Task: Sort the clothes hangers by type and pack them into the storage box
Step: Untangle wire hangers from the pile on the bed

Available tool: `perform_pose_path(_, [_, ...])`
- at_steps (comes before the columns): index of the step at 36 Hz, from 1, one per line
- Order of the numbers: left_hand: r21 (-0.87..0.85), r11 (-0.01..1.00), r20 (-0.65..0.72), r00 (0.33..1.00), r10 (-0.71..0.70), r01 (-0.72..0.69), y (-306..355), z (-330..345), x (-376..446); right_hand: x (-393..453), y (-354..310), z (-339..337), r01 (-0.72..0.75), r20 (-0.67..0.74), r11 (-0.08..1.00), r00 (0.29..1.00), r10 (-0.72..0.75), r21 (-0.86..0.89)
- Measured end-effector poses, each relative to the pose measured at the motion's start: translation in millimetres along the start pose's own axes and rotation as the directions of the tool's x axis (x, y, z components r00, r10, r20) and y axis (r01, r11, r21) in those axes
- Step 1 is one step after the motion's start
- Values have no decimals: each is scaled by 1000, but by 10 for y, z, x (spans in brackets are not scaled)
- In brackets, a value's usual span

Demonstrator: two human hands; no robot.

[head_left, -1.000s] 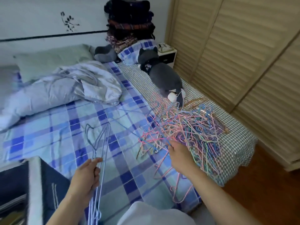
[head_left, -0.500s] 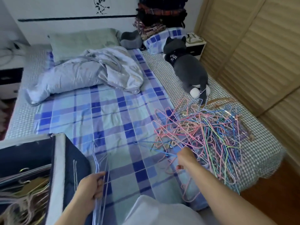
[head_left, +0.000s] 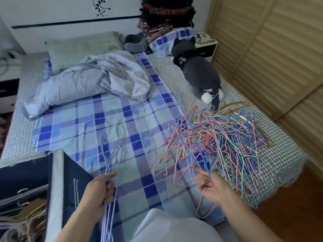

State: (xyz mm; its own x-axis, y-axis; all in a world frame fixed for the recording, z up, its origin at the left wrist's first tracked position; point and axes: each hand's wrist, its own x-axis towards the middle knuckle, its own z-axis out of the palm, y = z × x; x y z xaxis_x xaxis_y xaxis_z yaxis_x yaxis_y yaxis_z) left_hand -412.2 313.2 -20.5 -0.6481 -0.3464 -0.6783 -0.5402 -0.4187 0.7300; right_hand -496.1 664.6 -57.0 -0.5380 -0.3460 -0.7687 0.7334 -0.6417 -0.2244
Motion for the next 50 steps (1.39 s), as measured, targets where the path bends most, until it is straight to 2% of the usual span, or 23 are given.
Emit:
perform_pose_path(2, [18, 1000, 5, 1000, -1, 1, 0, 36, 12, 4, -22, -117, 31, -107, 996, 993, -40, -85])
perform_pose_path(4, [37, 999, 7, 1000, -7, 7, -17, 80, 24, 53, -59, -204, 93, -282, 983, 950, -135, -156])
perform_pose_path(6, [57, 998, 6, 1000, -20, 20, -42, 121, 31, 96, -80, -234, 114, -341, 983, 927, -157, -143])
perform_pose_path(10, [64, 997, 13, 999, -48, 47, -70, 152, 52, 45, -116, -32, 98, -208, 993, 972, -109, -63])
perform_pose_path(14, [62, 997, 15, 998, -56, 55, -88, 139, 52, 31, -211, 234, 139, -229, 990, 964, -132, 14])
perform_pose_path(16, [73, 996, 9, 999, -52, 52, -85, 123, 36, -9, -213, 314, 133, -184, 990, 975, -124, 39])
perform_pose_path(19, [77, 997, 13, 999, -32, 31, -45, 124, 2, -102, -192, 386, 146, -106, 988, 983, -149, -40])
perform_pose_path(21, [66, 998, 13, 1000, -17, 16, -32, 119, -19, -120, -155, 434, 208, -123, 955, 964, -237, -214])
perform_pose_path(24, [47, 999, 11, 1000, 0, -1, 3, 96, -39, -71, 9, 468, 306, -135, 752, 877, -461, -584])
perform_pose_path(29, [-4, 1000, 52, 999, 9, -9, 98, 166, -22, -7, 330, 491, 423, 48, 370, 708, -704, -827])
perform_pose_path(32, [-11, 1000, 88, 996, 16, -15, 144, 210, 15, -28, 519, 529, 394, 223, 59, 631, -744, -917])
perform_pose_path(34, [-30, 999, 121, 993, 17, -14, 176, 248, 31, -38, 599, 544, 391, 339, -113, 581, -740, -914])
perform_pose_path(37, [-114, 993, 181, 983, 16, 5, 267, 371, 46, -58, 657, 609, 429, 467, -249, 536, -704, -868])
perform_pose_path(39, [-182, 983, 193, 981, 13, 23, 339, 500, 80, -88, 723, 684, 461, 517, -283, 534, -669, -841])
perform_pose_path(42, [-210, 977, 169, 985, 14, 22, 415, 750, 166, -144, 886, 784, 486, 581, -329, 586, -565, -810])
perform_pose_path(46, [-305, 946, 238, 971, -36, 110, 510, 1056, 222, -213, 1111, 839, 494, 656, -463, 689, -307, -736])
perform_pose_path(48, [-350, 924, 267, 962, -61, 156, 545, 1121, 250, -235, 1118, 834, 523, 662, -472, 725, -191, -709])
perform_pose_path(50, [-298, 945, 254, 966, -56, 133, 562, 1134, 278, -264, 1040, 863, 530, 636, -481, 768, -78, -699])
